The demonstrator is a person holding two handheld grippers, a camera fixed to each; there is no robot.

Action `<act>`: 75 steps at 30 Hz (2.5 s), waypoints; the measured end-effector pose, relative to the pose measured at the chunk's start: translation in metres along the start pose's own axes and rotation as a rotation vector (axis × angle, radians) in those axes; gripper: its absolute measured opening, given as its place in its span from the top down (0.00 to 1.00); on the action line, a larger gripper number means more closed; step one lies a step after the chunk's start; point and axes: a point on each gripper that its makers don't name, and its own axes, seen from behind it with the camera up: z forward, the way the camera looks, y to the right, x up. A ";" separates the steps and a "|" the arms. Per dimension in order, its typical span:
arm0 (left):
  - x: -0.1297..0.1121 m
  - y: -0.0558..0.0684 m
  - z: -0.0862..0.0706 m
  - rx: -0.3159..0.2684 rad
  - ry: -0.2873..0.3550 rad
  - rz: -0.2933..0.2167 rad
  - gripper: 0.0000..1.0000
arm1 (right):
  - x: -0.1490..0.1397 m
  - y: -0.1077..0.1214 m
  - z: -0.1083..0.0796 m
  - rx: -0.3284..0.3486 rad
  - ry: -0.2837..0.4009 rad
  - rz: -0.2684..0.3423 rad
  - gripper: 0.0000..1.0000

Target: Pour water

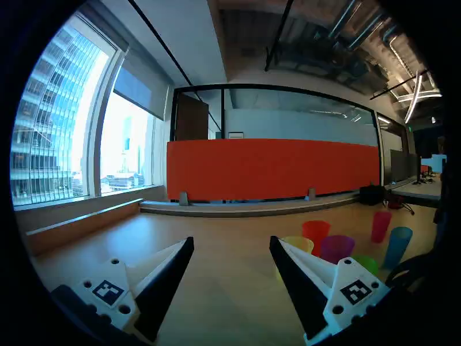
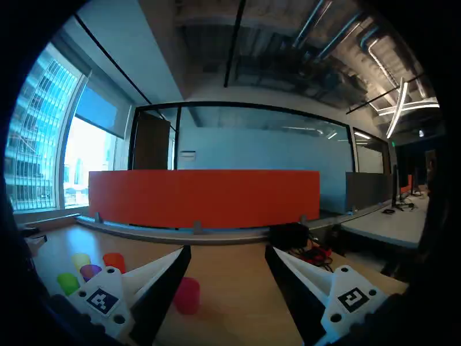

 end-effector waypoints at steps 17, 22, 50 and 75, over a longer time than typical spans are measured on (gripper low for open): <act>-0.006 -0.002 0.004 -0.009 -0.018 -0.006 0.02 | 0.008 0.000 -0.002 -0.004 0.012 -0.004 0.00; -0.006 -0.004 0.004 -0.007 -0.018 -0.005 0.02 | 0.007 -0.001 -0.002 -0.004 0.012 -0.007 0.01; -0.005 -0.005 0.004 -0.009 -0.020 -0.003 0.02 | -0.026 -0.006 0.008 0.040 0.005 -0.026 0.01; -0.005 -0.005 0.003 -0.009 -0.020 -0.003 0.02 | -0.086 -0.013 0.019 0.085 -0.026 0.004 0.01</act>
